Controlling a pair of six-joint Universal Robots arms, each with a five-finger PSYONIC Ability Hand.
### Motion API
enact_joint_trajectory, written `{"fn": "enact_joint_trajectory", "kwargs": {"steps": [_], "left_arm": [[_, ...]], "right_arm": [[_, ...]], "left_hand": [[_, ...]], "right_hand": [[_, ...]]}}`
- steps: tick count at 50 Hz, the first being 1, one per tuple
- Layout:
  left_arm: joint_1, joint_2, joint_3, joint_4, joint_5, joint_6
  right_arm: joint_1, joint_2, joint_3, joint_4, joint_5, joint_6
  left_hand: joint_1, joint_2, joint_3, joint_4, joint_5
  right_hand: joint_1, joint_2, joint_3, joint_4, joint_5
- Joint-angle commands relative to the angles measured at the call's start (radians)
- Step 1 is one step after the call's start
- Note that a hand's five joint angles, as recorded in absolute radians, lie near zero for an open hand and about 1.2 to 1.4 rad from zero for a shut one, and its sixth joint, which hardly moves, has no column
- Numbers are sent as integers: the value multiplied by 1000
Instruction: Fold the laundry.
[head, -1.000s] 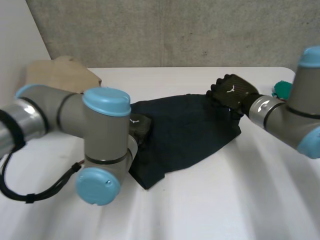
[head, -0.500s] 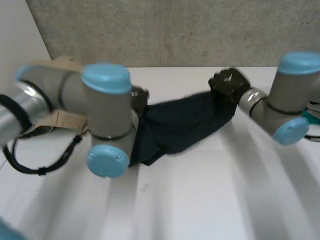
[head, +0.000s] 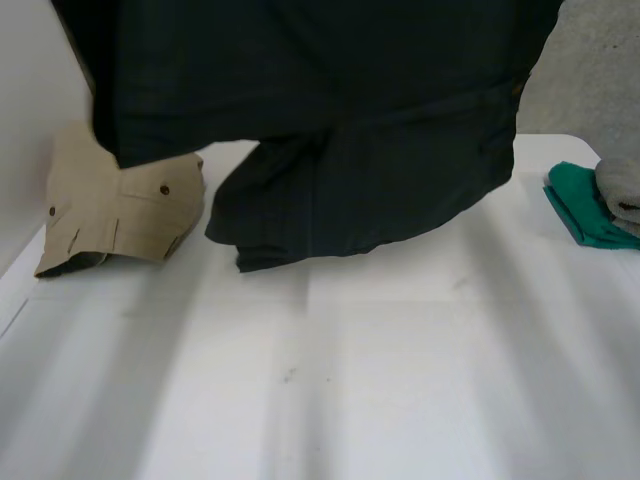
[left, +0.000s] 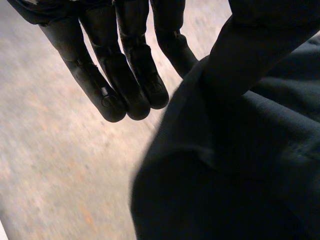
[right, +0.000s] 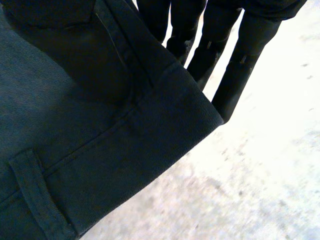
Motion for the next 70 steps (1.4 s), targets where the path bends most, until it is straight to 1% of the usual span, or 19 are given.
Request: {"fn": "enact_joint_trajectory", "kwargs": {"steps": [1,8,12,19,24,26,28,29,30,31,32,37,43,47,50,52,58,62,70], "left_arm": [[30,57,34,-15,22,-45],[84,-51,60,28,33,-45],[115,-208,97,75,38,-44],[136,-553,189,112,108,-41],[147,-803,300,256,113,-29],[155,-864,353,299,81,-13],[164,-924,429,350,1,13],[166,-935,449,361,-20,14],[166,-943,468,368,-42,16],[167,-943,485,376,-57,14],[166,-937,486,375,-53,13],[159,-863,430,339,-5,24],[124,-658,168,263,-115,74],[55,-466,-154,165,-206,80],[-1,-354,-372,116,-198,68],[-28,-308,-478,99,-188,57],[-139,-213,-788,69,-143,34],[-190,-220,-895,59,-139,5],[-273,-303,-948,75,-148,-97]], "right_arm": [[-33,-81,11,-7,-10,145],[16,-32,43,-9,-15,142],[55,49,49,-7,-4,118],[138,290,22,-28,47,1],[187,528,-62,-169,139,-85],[204,592,-89,-253,172,-88],[224,669,-115,-402,231,-99],[232,689,-121,-450,250,-105],[236,706,-124,-493,270,-111],[243,726,-129,-565,299,-131],[246,729,-129,-584,310,-140],[237,694,-107,-500,324,-145],[189,534,15,-192,317,-146],[148,403,162,73,252,-218],[109,324,297,203,187,-308],[86,290,374,240,144,-359],[-12,221,624,177,-77,-514],[-47,236,732,66,-160,-525],[-52,299,847,-212,-179,-482]], "left_hand": [[266,197,215,202,222],[266,197,215,202,222],[266,197,215,202,222],[266,197,215,202,222],[266,197,215,202,222],[266,197,215,202,222],[266,197,215,202,222],[116,46,64,51,72],[-226,-295,-277,-290,-270],[-915,-984,-966,-980,-959],[-955,-1024,-1006,-1020,-999],[-955,-1024,-1006,-1020,-999],[-955,-1024,-1006,-1020,-999],[-903,-972,-954,-967,-947],[-644,-714,-695,-709,-688],[-602,-672,-654,-667,-646],[-561,-631,-613,-626,-605],[-529,-598,-580,-593,-573],[-535,-604,-586,-599,-579]], "right_hand": [[281,226,211,203,233],[281,226,211,203,233],[281,226,211,203,233],[281,226,211,203,233],[281,226,211,203,233],[281,226,211,203,233],[281,226,211,203,233],[281,226,211,203,233],[98,43,27,20,50],[-796,-851,-867,-875,-844],[-940,-995,-1011,-1019,-988],[-940,-995,-1011,-1019,-988],[-940,-995,-1011,-1019,-988],[-940,-995,-1011,-1019,-988],[-929,-984,-1000,-1007,-977],[-841,-896,-912,-919,-889],[-612,-667,-683,-691,-660],[-600,-655,-670,-678,-648],[-556,-611,-626,-634,-604]]}}
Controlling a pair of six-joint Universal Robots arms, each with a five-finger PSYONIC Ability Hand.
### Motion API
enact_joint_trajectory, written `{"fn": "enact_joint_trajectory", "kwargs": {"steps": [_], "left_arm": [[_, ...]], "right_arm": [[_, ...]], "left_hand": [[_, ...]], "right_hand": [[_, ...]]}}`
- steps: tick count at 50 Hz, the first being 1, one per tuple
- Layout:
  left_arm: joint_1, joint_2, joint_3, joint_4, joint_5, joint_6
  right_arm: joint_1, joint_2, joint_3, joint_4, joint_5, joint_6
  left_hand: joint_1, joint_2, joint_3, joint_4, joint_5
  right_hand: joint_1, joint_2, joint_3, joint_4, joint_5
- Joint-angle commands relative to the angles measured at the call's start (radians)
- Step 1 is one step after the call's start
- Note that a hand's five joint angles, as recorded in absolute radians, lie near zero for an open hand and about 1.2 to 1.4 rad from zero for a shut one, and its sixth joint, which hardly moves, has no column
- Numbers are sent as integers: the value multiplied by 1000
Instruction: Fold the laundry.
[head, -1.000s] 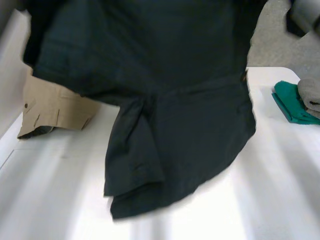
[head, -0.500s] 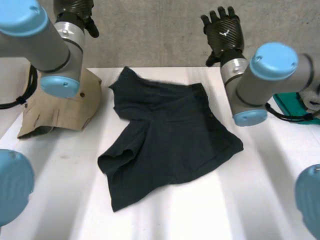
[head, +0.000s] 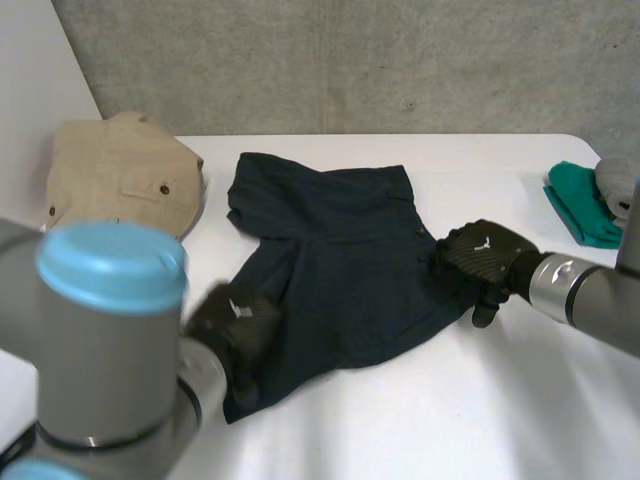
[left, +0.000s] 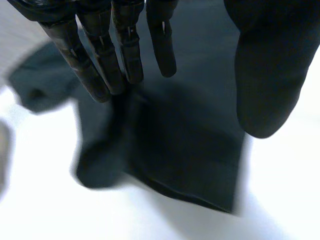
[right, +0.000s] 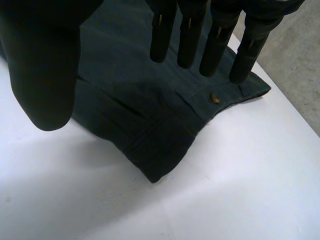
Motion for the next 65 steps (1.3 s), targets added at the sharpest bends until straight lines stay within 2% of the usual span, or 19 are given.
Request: {"fn": "enact_joint_trajectory", "kwargs": {"steps": [1,10,17,18,20,25,28,29,32,38,46,51,55,61,65], "left_arm": [[-56,-91,-15,23,-8,-82],[-12,-175,38,83,-64,-38],[5,-203,41,166,-138,42],[2,-206,36,190,-155,63],[-3,-209,35,210,-167,82],[-10,-218,27,229,-170,113],[-15,-231,28,234,-175,122],[-18,-235,31,238,-182,129],[-21,-237,28,256,-207,145],[0,-193,21,272,-238,178],[40,143,21,240,-177,188],[71,391,93,136,-105,205],[88,485,169,41,-45,209],[163,377,271,-50,9,203],[223,155,369,-49,49,194]], "right_arm": [[4,61,85,-251,-8,48],[56,92,117,-395,1,90],[75,132,106,-412,31,70],[72,136,100,-414,42,62],[69,133,97,-414,54,65],[58,110,102,-406,59,90],[53,84,109,-388,59,110],[52,67,111,-369,64,119],[49,44,110,-337,65,139],[47,-49,105,-170,68,144],[29,-239,42,20,91,85],[18,-374,-63,109,131,130],[1,-411,-168,186,145,194],[9,-355,-294,301,150,228],[58,-231,-363,346,169,223]], "left_hand": [[79,70,76,68,65],[55,47,52,44,41],[190,182,187,179,176],[199,191,196,188,185],[199,191,196,188,185],[199,191,196,188,185],[380,372,377,369,366],[579,570,576,568,565],[888,879,885,877,874],[889,880,885,878,875],[889,880,885,878,875],[889,880,885,878,875],[889,880,885,878,875],[889,880,885,878,875],[889,880,885,878,875]], "right_hand": [[118,168,115,109,104],[215,265,212,206,201],[590,640,587,581,576],[780,830,777,771,766],[940,990,937,931,926],[940,991,937,932,926],[940,991,937,932,926],[940,991,937,932,926],[940,991,937,932,926],[940,991,937,932,926],[940,991,937,932,926],[940,991,937,932,926],[940,991,937,932,926],[940,991,937,932,926],[940,991,937,932,926]]}}
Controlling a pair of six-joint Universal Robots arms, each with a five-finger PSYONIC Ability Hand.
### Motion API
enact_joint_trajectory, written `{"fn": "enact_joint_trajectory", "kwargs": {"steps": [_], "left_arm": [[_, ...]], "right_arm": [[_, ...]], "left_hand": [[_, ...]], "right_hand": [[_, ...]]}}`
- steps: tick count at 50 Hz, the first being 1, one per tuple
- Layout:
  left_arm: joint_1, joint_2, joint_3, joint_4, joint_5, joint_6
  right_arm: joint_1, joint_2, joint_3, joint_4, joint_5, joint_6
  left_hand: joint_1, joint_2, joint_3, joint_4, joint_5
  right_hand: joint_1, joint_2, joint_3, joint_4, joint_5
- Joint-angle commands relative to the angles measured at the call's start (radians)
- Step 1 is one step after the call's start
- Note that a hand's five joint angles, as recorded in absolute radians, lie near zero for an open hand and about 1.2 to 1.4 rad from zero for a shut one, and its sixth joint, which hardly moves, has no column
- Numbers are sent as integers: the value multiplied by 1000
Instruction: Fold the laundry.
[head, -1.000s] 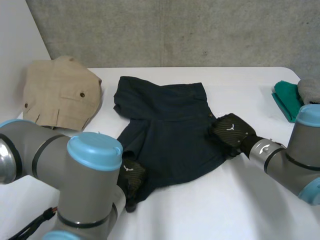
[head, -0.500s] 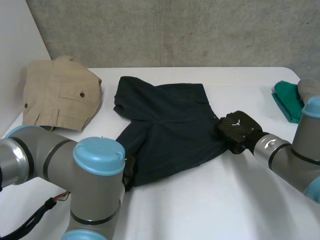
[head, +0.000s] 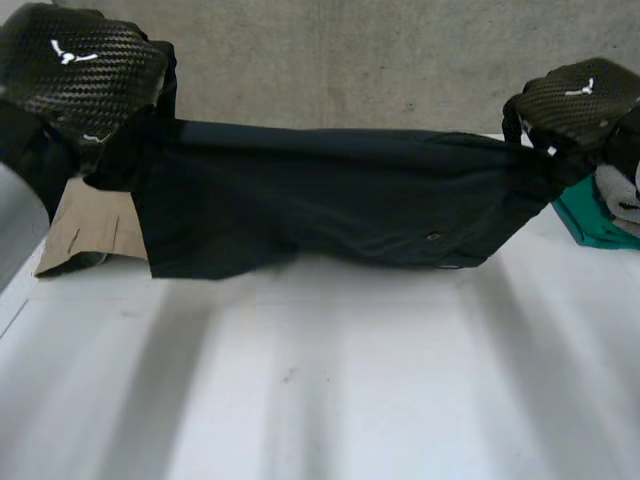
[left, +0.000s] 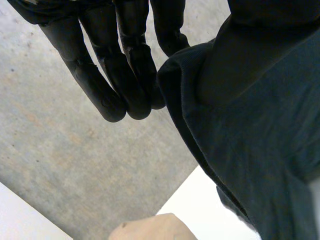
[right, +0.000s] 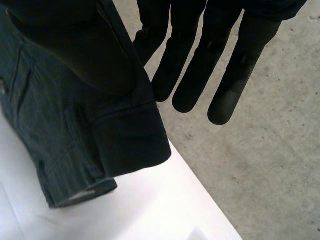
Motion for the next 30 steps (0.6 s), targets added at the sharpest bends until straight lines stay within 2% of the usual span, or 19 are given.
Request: {"fn": "enact_joint_trajectory", "kwargs": {"steps": [1,7,8,11,12,15,17,19,20,23,25,30], "left_arm": [[95,-318,161,-28,64,-16],[121,-589,413,-16,78,-24],[124,-651,496,-11,84,-25],[130,-725,636,19,104,-22],[132,-756,731,64,118,-27],[133,-782,860,165,124,-22],[138,-784,950,303,110,-30],[146,-768,976,402,109,-38],[147,-749,976,493,110,-44],[147,-722,956,585,118,-59],[149,-701,913,589,125,-71],[158,-667,798,517,112,-76]], "right_arm": [[64,176,-125,86,29,6],[139,368,-226,54,139,-23],[155,417,-277,25,185,-31],[170,482,-372,-44,247,-26],[175,514,-444,-107,279,-14],[181,540,-536,-238,302,34],[183,537,-593,-403,305,109],[183,525,-605,-526,307,164],[184,505,-602,-648,313,211],[180,488,-601,-794,316,252],[179,488,-608,-844,307,252],[178,520,-636,-810,264,252]], "left_hand": [[267,202,209,203,218],[267,202,209,203,218],[267,202,209,203,218],[267,202,209,203,218],[267,202,209,203,218],[267,202,209,203,218],[267,202,209,203,218],[267,202,209,203,218],[267,202,209,203,218],[267,202,209,203,218],[267,202,209,203,218],[267,202,209,203,218]], "right_hand": [[316,222,211,203,207],[316,222,211,203,207],[316,222,211,203,207],[316,222,211,203,207],[316,222,211,203,207],[316,222,211,203,207],[316,222,211,203,207],[316,222,211,203,207],[316,222,211,203,207],[316,222,211,203,207],[316,222,211,203,207],[316,222,211,203,207]]}}
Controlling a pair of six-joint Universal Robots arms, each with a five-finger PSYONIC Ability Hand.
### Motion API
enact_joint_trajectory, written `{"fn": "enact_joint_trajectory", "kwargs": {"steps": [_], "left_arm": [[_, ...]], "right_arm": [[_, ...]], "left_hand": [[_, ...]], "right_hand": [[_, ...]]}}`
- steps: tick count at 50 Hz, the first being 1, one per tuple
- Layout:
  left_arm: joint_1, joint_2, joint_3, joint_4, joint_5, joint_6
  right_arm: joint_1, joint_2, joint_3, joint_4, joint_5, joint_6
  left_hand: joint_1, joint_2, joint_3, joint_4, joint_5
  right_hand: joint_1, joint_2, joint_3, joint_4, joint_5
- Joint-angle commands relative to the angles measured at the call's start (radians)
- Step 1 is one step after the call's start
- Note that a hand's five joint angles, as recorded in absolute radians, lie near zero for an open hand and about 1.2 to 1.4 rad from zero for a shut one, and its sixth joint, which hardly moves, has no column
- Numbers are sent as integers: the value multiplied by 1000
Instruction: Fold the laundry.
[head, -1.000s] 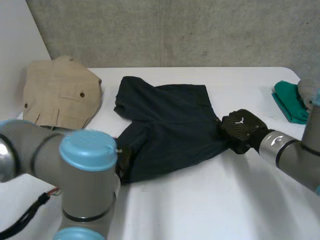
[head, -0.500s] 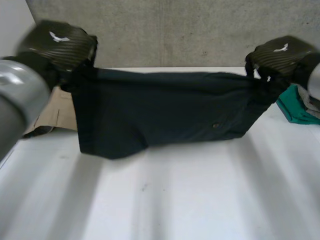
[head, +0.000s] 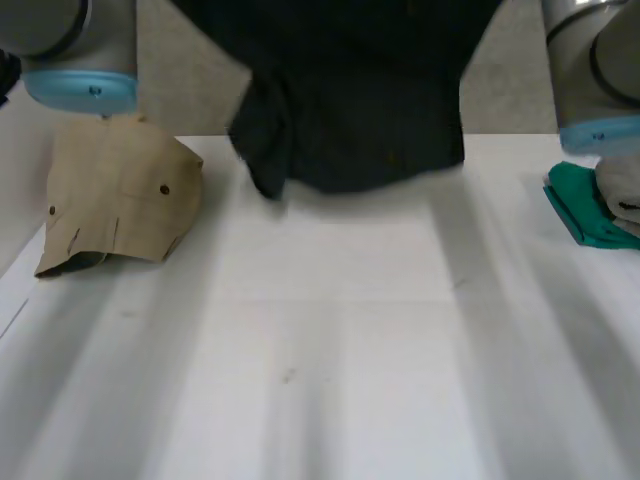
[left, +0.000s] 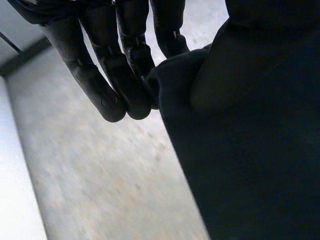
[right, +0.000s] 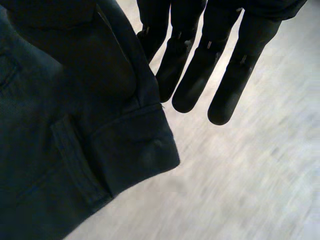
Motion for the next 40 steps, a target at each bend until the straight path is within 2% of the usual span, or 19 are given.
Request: {"fn": "enact_joint_trajectory", "kwargs": {"steps": [1,5,12,17,24,31,35,36,39,40], "left_arm": [[13,63,-195,-63,-21,-13],[8,69,-329,-79,-35,-10],[-32,28,-582,-77,-36,-6],[-70,-52,-749,-91,-33,23],[-107,0,-901,-160,-38,54],[-144,184,-1053,-330,-33,60],[-168,277,-1127,-499,-38,56],[-184,306,-1148,-576,-38,53],[-213,340,-1174,-697,-32,47],[-239,354,-1185,-779,-27,42]], "right_arm": [[-3,25,-13,-17,-54,12],[2,68,53,72,-70,10],[-4,127,246,93,-120,-9],[-23,177,421,101,-183,-100],[-52,125,576,205,-209,-210],[-84,-43,687,536,-228,-330],[-105,-120,736,783,-224,-482],[-119,-146,759,890,-223,-552],[-141,-180,794,1036,-226,-655],[-158,-198,819,1119,-231,-713]], "left_hand": [[267,202,209,202,218],[267,202,209,202,218],[267,202,209,202,218],[267,202,209,202,218],[267,202,209,202,218],[267,202,209,202,218],[267,202,209,202,218],[267,202,209,202,218],[267,202,209,202,218],[267,202,209,202,218]], "right_hand": [[302,222,207,201,197],[302,222,207,201,197],[302,222,207,201,197],[302,222,207,201,197],[302,222,207,201,197],[302,222,207,201,197],[302,222,207,201,197],[302,222,207,201,197],[302,222,207,201,197],[302,222,207,201,197]]}}
